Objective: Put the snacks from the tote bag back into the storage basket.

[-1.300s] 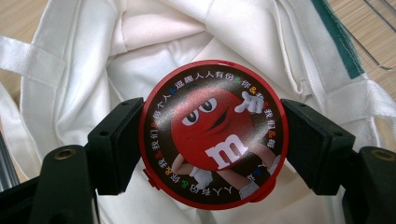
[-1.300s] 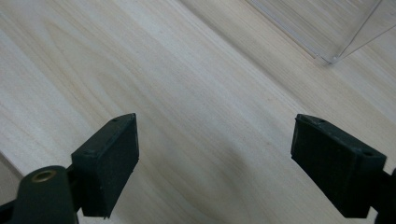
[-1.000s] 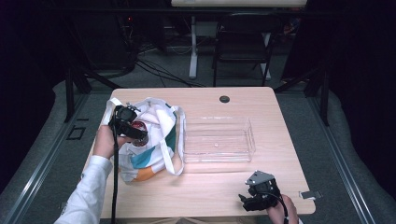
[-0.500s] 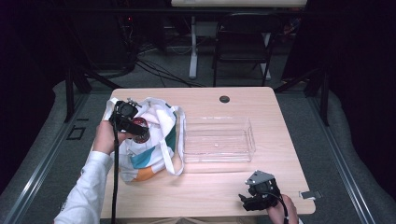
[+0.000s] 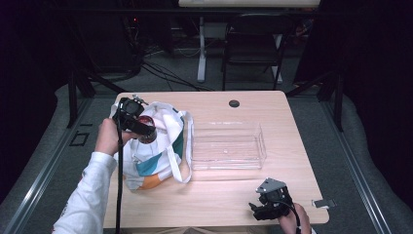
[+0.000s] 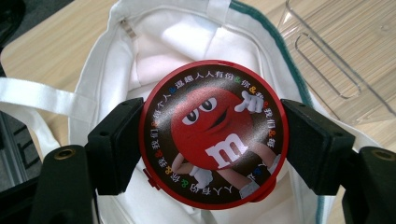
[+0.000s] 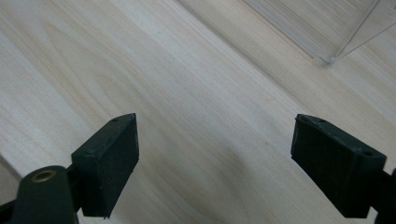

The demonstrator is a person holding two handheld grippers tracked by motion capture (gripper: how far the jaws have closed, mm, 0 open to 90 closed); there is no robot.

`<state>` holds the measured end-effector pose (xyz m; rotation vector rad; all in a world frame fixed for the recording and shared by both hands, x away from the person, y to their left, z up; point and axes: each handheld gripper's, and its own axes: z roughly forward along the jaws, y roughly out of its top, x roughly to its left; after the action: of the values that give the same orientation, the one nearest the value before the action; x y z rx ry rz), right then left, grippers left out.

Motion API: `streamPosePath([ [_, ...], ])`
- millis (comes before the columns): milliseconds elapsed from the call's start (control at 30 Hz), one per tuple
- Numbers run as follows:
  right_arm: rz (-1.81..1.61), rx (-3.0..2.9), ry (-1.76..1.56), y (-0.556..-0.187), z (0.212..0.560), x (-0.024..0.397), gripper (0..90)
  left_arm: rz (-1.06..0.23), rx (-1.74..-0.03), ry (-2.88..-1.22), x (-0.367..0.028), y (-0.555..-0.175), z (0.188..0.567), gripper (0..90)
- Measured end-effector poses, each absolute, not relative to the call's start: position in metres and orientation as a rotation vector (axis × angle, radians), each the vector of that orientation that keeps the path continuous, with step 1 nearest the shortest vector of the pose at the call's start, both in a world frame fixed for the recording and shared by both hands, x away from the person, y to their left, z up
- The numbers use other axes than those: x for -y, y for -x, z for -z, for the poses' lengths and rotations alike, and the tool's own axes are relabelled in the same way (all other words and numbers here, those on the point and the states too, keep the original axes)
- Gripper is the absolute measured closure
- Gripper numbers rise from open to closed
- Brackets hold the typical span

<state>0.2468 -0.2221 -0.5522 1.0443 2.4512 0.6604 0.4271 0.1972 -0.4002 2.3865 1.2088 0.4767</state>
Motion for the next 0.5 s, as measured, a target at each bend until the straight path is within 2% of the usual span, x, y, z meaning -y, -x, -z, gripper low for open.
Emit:
streamPosePath([
  [500, -0.658, -2.450, -1.044, -0.246, 0.552, 0.223, 14.7, -0.492, -1.147, -2.401, -0.178, -0.430, 0.378, 26.0],
])
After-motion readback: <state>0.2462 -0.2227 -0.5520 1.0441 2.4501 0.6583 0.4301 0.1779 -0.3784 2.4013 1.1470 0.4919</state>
